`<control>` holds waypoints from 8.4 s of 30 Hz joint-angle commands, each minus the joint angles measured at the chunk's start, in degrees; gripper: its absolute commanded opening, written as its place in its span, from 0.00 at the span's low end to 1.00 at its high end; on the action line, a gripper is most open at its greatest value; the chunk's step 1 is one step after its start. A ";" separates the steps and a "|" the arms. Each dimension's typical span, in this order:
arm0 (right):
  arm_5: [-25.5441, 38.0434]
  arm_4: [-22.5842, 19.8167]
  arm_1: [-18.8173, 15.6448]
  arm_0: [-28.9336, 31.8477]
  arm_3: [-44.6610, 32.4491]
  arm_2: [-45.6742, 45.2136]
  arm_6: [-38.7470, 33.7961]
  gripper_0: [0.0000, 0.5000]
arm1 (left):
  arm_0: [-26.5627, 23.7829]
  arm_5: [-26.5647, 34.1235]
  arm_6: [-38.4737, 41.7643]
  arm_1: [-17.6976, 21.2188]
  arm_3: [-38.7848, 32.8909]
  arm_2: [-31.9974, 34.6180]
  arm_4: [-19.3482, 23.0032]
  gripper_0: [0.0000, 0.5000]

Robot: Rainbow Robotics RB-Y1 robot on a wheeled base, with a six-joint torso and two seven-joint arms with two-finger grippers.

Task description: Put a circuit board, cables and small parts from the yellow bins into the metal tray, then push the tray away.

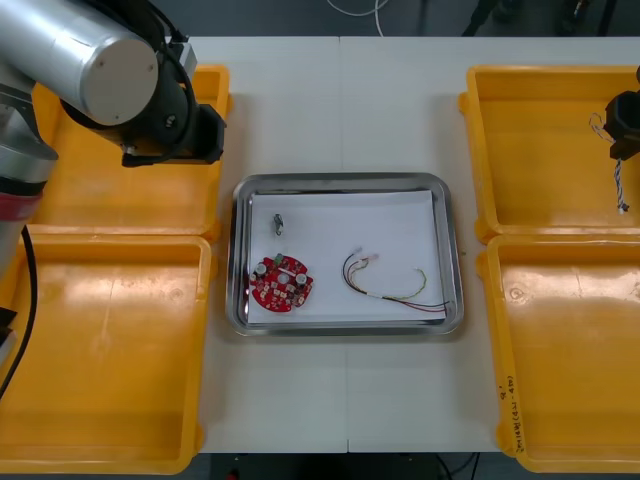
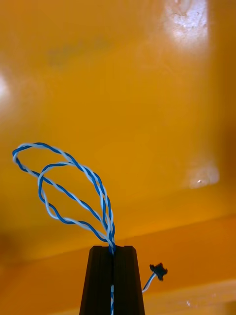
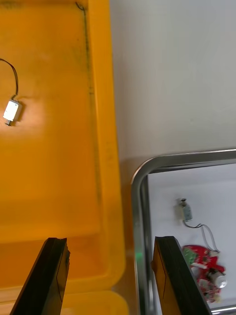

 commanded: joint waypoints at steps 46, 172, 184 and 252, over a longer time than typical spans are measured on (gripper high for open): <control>14.79 -18.11 4.81 12.80 -59.74 32.65 -4.01 0.00 | -7.34 -35.81 -39.72 -1.84 38.67 1.95 0.62 1.00; 14.79 -18.99 5.25 5.77 -58.95 35.38 7.50 1.00 | -0.22 1.89 -9.31 -10.71 -1.94 6.26 -10.28 0.00; 14.79 -24.70 -2.66 14.82 -68.44 27.29 -6.82 1.00 | -0.13 1.54 -8.70 -10.62 -1.94 6.26 -9.66 0.00; 12.28 -32.52 -13.47 46.90 -67.12 -5.14 -21.24 1.00 | 2.24 -16.13 24.26 -15.99 9.49 -22.83 -16.08 1.00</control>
